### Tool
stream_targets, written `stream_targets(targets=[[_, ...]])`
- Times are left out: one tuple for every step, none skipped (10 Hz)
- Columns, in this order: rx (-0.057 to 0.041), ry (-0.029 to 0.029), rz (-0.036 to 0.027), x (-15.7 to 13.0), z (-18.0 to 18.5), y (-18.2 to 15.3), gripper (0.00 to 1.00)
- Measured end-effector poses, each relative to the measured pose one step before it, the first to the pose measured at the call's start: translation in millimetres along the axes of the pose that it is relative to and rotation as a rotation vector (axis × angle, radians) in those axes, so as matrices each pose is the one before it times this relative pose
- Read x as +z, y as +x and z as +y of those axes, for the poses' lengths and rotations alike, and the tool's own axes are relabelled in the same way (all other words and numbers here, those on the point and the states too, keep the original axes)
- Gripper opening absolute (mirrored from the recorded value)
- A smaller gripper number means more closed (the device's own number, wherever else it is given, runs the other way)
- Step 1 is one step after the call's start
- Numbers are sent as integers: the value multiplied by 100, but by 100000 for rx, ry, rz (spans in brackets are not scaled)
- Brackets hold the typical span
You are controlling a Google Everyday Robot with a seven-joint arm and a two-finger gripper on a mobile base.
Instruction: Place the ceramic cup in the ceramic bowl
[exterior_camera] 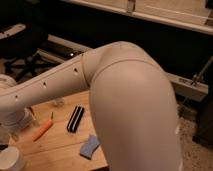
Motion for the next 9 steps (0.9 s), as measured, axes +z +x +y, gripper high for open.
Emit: stream_targets(targets=[[-2748, 280, 601, 1014, 752, -236, 65], [-2623, -652, 619, 1132, 908, -195, 65], [-1912, -888, 654, 1104, 695, -104, 65], [-1774, -1117, 616, 1214, 746, -100, 65], [-1300, -967, 454, 973, 574, -83, 65], [-1119, -1265, 533, 975, 510, -112, 65], [-942, -1452, 623, 958, 420, -112, 65], [-1206, -1480, 860, 1162, 476, -130, 65], [-1108, -933, 741, 899, 440, -110, 65]])
